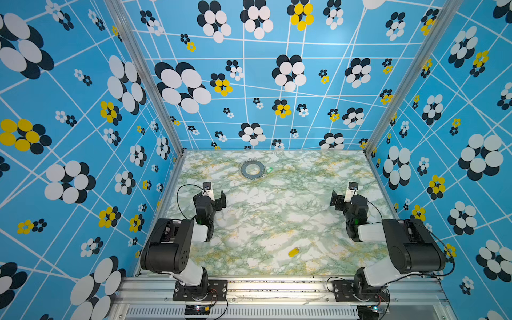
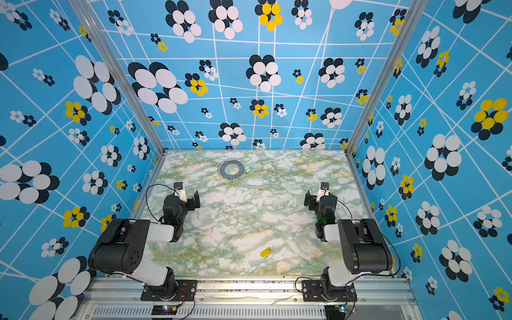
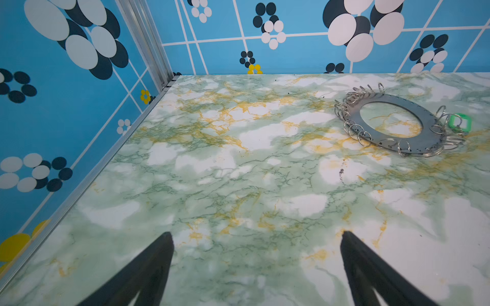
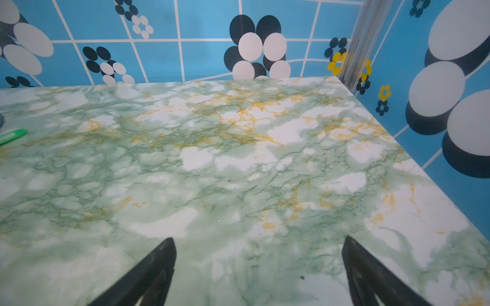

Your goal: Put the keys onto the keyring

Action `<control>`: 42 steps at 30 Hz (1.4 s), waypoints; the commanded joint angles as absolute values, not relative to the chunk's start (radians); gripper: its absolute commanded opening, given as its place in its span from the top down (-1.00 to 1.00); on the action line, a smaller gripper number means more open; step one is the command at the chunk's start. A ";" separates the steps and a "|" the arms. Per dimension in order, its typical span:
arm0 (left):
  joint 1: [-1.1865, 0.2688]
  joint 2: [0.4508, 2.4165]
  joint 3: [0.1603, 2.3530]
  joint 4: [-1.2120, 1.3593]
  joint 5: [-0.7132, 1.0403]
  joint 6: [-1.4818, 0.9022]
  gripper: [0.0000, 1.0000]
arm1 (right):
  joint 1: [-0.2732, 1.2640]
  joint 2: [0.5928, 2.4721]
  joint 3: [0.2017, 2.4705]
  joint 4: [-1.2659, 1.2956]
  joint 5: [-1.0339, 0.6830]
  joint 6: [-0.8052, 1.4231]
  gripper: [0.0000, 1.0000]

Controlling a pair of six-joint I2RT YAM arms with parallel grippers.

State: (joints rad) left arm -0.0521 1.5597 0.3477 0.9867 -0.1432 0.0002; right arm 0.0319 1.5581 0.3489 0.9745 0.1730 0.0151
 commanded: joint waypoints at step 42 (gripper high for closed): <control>-0.163 1.340 0.661 0.310 -0.116 0.076 -0.99 | 0.050 1.266 0.455 0.478 0.265 0.102 -0.99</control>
